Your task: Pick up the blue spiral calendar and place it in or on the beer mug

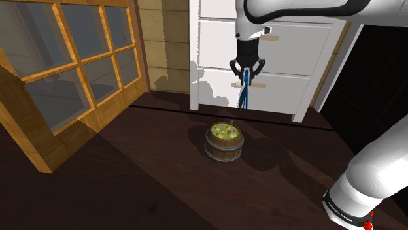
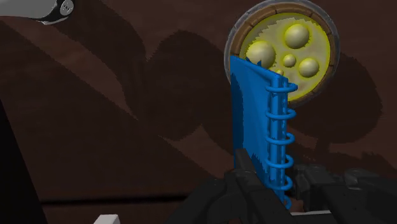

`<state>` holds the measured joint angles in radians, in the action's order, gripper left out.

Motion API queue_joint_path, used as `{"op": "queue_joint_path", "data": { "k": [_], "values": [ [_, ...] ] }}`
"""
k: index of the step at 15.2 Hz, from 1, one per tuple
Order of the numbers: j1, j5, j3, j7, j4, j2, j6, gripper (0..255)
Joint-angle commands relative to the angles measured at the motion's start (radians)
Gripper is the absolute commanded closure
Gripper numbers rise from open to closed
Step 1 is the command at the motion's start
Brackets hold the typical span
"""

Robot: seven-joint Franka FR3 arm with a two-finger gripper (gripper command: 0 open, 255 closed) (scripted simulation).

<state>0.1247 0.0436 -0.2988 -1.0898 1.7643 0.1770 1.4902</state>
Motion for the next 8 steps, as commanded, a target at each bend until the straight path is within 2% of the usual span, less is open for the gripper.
{"op": "queue_joint_path", "data": {
  "k": [1, 4, 8],
  "values": [
    [-0.02, 0.004, -0.036, -0.059, -0.076, -0.053, -0.029, 255],
    [-0.05, 0.02, -0.079, -0.131, -0.181, -0.132, -0.064, 255],
    [-0.049, 0.014, -0.076, -0.131, -0.108, -0.116, -0.007, 255]
  ]
}}
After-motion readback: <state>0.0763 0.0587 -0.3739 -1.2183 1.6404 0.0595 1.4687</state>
